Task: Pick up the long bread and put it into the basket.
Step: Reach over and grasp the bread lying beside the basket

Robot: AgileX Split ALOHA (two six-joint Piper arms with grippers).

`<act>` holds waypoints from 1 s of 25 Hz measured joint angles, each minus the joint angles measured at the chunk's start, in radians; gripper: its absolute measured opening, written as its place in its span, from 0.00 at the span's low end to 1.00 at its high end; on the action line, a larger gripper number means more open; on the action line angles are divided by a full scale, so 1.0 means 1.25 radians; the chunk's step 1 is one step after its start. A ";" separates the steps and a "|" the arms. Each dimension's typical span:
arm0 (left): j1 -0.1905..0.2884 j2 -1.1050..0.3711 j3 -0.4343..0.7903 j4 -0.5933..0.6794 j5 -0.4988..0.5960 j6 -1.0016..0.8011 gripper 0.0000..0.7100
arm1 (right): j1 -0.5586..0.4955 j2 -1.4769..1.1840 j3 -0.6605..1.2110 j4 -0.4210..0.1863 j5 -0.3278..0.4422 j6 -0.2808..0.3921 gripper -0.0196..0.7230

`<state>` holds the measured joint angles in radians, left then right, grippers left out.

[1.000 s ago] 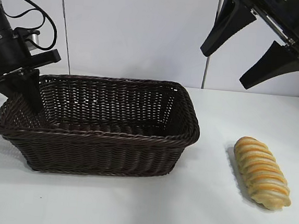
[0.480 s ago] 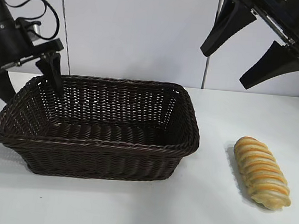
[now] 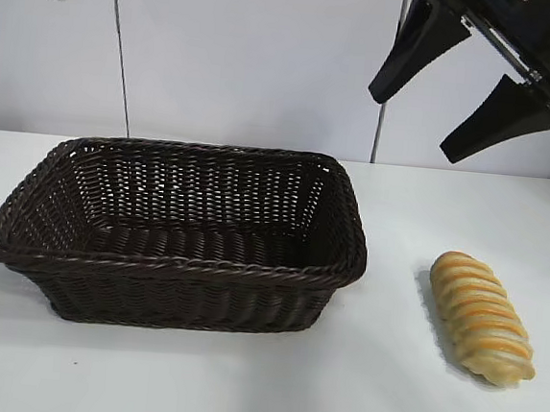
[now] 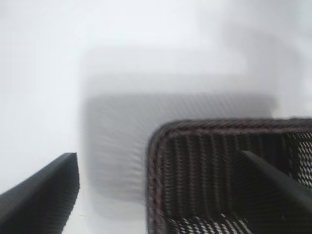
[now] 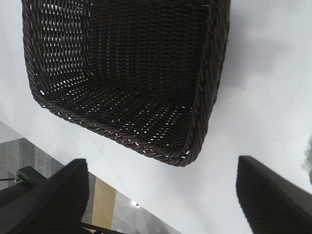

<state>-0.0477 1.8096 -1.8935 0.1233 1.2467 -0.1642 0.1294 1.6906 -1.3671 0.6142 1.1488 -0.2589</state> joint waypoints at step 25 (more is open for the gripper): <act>0.329 -0.354 0.000 -0.233 0.011 0.049 0.81 | 0.000 0.000 0.000 -0.037 0.000 0.000 0.79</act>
<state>0.3630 1.3676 -1.8935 -0.1681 1.2607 -0.1026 0.1294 1.6906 -1.3671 0.5680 1.1488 -0.2589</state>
